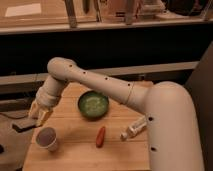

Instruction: Place the eraser in the ceramic cup

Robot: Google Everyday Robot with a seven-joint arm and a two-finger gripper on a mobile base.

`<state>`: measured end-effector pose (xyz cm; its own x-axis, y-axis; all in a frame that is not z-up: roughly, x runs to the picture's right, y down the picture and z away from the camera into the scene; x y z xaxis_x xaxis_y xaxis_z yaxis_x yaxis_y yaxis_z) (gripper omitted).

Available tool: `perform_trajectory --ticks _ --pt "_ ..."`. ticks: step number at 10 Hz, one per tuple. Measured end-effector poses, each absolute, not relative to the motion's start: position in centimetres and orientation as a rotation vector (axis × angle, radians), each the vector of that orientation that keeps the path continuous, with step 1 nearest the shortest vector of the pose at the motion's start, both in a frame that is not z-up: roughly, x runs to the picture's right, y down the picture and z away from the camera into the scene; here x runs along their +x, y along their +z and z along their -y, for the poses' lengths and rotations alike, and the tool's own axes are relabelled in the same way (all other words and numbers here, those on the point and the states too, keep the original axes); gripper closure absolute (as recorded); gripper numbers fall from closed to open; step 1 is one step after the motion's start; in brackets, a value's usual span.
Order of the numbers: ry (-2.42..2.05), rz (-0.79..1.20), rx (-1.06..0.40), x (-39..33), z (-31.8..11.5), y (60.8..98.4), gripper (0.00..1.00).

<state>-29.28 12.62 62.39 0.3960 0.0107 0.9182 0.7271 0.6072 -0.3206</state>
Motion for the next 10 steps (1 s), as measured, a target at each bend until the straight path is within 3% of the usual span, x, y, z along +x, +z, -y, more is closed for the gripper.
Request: perform_trajectory --ticks 10 --pt "-0.424 1.22 -0.839 -29.2 -16.8 62.7 1.0"
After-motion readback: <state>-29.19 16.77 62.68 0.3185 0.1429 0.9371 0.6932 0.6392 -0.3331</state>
